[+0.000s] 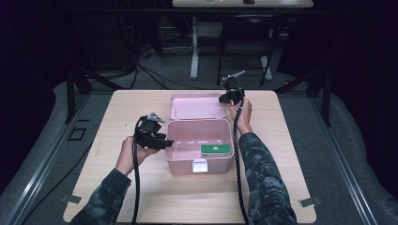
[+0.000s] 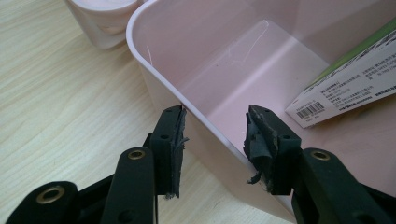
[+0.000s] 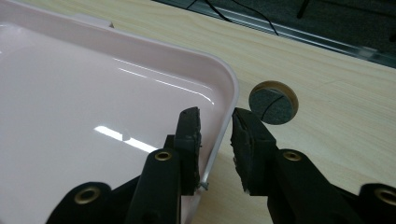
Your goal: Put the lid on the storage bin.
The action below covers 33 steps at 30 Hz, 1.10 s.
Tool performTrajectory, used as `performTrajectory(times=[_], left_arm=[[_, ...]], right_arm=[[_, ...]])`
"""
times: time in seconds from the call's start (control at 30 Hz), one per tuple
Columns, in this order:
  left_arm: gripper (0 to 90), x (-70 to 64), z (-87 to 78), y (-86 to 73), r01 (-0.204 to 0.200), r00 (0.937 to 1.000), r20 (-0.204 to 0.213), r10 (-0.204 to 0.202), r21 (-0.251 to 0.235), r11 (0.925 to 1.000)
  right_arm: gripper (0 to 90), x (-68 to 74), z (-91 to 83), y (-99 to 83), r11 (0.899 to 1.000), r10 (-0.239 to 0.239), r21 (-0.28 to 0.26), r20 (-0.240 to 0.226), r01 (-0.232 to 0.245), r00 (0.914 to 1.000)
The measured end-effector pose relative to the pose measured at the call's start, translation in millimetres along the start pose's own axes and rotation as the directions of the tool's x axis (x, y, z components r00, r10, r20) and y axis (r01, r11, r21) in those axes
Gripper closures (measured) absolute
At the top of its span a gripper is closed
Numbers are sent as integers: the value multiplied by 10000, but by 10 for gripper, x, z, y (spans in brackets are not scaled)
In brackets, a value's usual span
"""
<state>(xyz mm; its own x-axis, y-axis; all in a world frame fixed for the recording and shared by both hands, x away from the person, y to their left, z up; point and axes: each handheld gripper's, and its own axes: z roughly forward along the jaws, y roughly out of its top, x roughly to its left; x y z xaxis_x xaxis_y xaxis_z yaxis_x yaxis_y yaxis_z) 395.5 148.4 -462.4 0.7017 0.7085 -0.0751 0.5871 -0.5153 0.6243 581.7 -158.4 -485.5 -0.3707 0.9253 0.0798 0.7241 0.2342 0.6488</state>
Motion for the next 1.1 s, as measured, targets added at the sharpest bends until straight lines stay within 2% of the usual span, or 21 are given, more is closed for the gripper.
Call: performTrajectory(times=[0.23, 0.37, 0.83, 1.03, 1.1], left_arm=[[570, 1, -1, 1, -38, 10000, 13, 38, 22, 10000], [571, 0, -4, 0, -68, 10000, 27, 68, 42, 10000], [571, -18, -7, -4, -13, 10000, -42, 13, -4, 10000], [573, -36, -9, 1, -43, 9999, -137, 44, 42, 10000], [574, -37, -7, 0, -5, 9999, -152, 6, 40, 10000]], right_arm=[[754, -8, 32, -4, 9999, 55, 117, -107, -54, 9999], [776, 18, 20, 12, 9999, 146, 68, 22, -147, 9999], [812, 101, -141, 63, 9976, -114, -679, 525, 150, 9986], [820, 129, -258, 84, 9935, -182, -1112, 632, 252, 9978], [822, 140, -316, 86, 9895, -274, -1400, 687, 368, 9973]])
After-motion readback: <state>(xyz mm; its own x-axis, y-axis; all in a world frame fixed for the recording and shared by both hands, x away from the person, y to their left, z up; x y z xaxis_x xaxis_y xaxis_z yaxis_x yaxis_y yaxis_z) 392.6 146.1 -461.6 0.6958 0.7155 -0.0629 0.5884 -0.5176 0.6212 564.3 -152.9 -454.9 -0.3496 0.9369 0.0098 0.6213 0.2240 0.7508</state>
